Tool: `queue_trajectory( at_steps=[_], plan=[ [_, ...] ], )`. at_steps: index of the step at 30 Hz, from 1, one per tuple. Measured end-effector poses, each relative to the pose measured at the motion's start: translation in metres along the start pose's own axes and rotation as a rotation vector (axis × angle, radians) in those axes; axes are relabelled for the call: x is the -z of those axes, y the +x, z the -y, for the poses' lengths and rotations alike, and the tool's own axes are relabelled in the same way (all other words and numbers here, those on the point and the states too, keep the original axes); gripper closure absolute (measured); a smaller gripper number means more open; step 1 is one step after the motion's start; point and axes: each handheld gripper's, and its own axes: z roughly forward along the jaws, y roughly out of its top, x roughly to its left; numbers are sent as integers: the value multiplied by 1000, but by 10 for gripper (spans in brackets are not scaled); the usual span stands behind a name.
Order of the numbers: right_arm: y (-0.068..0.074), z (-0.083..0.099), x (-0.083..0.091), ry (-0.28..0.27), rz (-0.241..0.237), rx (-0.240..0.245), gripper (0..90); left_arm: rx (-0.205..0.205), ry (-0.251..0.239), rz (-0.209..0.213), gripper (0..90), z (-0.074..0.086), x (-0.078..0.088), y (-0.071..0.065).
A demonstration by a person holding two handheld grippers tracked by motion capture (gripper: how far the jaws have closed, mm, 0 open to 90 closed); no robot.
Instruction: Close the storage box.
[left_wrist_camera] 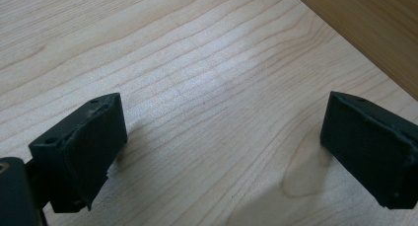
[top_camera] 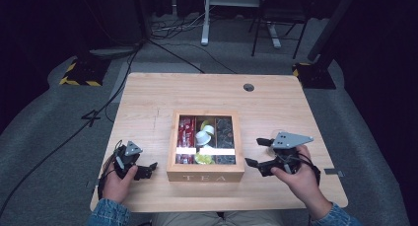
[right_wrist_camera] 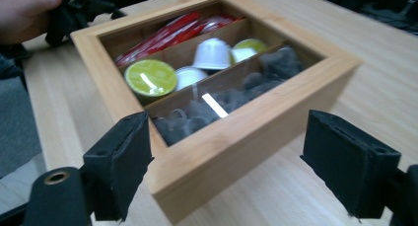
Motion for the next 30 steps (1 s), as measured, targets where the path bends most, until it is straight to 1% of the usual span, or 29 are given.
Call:
queue_trajectory(
  at_steps=[5, 10, 12, 14, 16, 20, 24, 27, 30],
  plan=[
    [-19, 1, 22, 7, 25, -16, 170, -4, 0, 4, 42, 0, 0, 1],
    [-39, 6, 43, 1, 79, -48, 169, -4, 0, 5, 41, 0, 0, 1],
    [-46, 9, 52, 0, 102, -60, 176, -5, -3, 5, 41, 0, 0, 1],
    [-54, 14, 60, -11, 131, -70, 234, -7, -3, 7, 40, 0, 0, 1],
    [-63, 21, 67, -3, 160, -84, 221, -13, 1, 14, 40, 0, 1, 2],
    [-83, 37, 78, 9, 205, -141, 217, -19, 3, 22, 37, 0, 0, 3],
    [-102, 54, 84, 46, 240, -179, 210, -23, 3, 28, 34, 0, 0, 4],
    [-117, 69, 84, 121, 289, -193, 202, -25, 3, 30, 34, 0, 0, 5],
    [-129, 85, 84, 142, 304, -230, 200, -25, 3, 30, 34, 0, 0, 5]
  ],
)
